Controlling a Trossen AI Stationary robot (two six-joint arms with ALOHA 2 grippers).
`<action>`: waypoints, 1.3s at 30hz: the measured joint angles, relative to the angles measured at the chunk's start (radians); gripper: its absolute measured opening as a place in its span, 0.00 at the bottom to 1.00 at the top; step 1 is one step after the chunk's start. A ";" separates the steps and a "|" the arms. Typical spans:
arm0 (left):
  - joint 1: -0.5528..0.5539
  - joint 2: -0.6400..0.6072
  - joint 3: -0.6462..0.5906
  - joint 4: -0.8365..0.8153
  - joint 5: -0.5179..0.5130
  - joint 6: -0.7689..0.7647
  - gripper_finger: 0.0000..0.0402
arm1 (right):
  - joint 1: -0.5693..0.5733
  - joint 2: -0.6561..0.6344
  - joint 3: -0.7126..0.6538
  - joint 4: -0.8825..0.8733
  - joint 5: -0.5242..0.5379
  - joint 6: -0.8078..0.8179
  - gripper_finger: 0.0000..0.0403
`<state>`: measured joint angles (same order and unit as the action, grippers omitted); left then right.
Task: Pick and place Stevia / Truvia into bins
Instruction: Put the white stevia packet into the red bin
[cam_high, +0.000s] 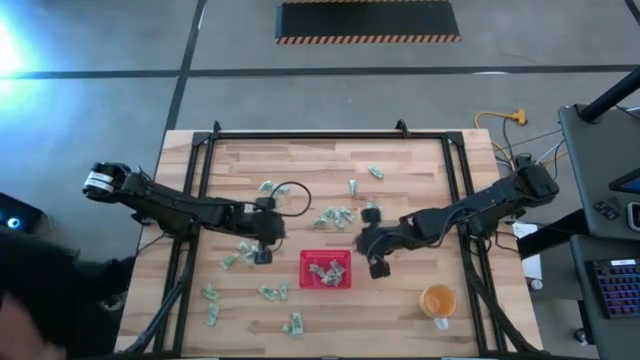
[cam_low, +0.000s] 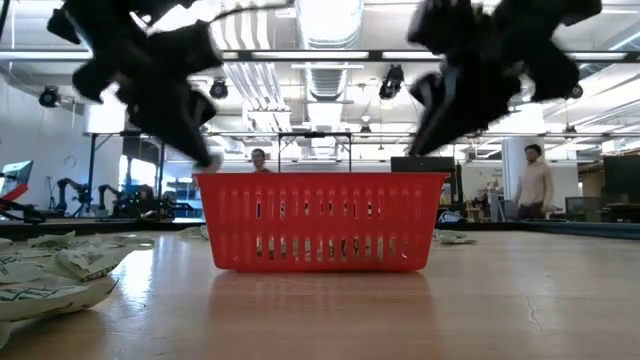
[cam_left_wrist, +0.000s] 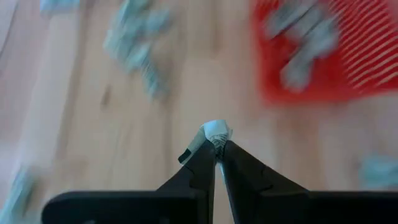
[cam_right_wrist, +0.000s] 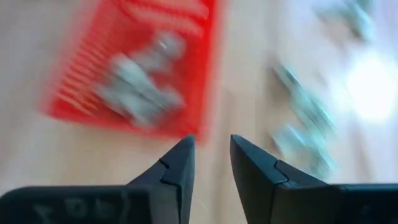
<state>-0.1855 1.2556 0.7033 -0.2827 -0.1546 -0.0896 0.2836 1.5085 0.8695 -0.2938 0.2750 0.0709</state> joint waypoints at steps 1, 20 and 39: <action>0.000 0.000 0.000 0.048 0.026 0.023 0.03 | 0.000 -0.002 -0.002 -0.047 0.044 0.030 0.22; -0.022 0.254 0.008 0.578 0.333 0.237 0.03 | -0.001 -0.002 -0.071 -0.249 0.276 0.218 0.20; -0.019 0.195 0.056 0.366 0.253 0.247 0.34 | -0.068 -0.002 -0.154 -0.084 0.134 0.164 0.29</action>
<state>-0.2043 1.4509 0.7589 0.0837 0.0981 0.1572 0.2155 1.5063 0.7154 -0.3776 0.4092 0.2350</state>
